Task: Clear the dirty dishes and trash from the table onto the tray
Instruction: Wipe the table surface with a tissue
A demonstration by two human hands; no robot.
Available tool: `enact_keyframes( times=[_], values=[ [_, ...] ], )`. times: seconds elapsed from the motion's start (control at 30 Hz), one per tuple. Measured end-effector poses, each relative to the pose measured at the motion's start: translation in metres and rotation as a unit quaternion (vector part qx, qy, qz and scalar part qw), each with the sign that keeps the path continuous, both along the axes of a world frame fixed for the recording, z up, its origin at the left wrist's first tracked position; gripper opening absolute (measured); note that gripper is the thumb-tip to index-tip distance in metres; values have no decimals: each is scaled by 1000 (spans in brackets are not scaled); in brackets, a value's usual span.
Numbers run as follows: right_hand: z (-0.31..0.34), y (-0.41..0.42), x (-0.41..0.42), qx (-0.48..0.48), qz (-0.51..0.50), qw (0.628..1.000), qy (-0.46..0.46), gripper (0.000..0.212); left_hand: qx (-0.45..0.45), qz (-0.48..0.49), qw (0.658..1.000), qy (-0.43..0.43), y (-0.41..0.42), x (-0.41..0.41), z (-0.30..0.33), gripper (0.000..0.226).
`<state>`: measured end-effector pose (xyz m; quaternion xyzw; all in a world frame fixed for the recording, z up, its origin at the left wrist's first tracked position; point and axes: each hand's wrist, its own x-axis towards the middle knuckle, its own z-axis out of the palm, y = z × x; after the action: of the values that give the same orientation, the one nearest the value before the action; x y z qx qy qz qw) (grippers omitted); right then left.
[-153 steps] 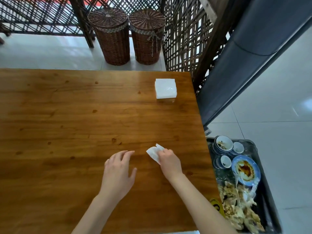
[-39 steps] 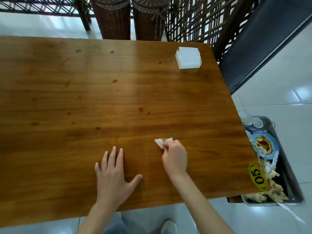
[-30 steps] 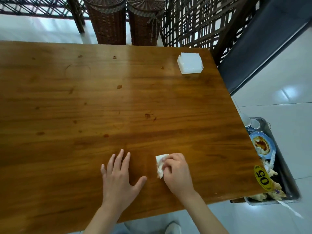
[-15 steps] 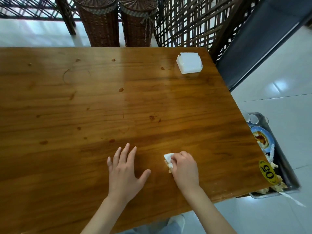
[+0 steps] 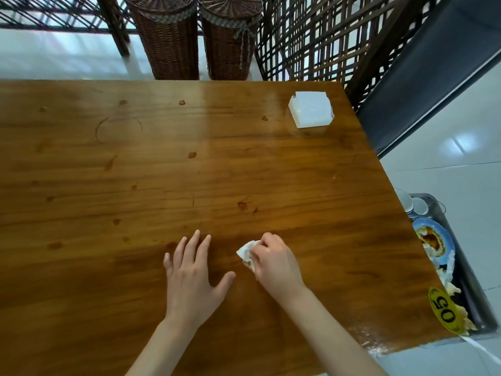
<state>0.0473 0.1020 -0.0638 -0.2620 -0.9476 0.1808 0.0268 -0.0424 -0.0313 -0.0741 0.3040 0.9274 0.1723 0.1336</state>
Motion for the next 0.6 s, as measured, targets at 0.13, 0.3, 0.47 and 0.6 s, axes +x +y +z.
enact_keyframes(
  times=[0.13,0.3,0.47,0.6],
  values=[
    [-2,20,-32,-7,24,999,24,12,-8,32,999,3,12,-9,1,85],
    [-6,84,-92,26,-16,998,48,16,-34,63,997,10,23,-23,-3,87],
    [-8,128,-106,5,-80,995,57,18,-39,79,996,1,33,-26,0,88],
    [-8,111,-106,-41,-56,994,85,18,-35,92,995,-2,41,-26,4,87]
  ],
)
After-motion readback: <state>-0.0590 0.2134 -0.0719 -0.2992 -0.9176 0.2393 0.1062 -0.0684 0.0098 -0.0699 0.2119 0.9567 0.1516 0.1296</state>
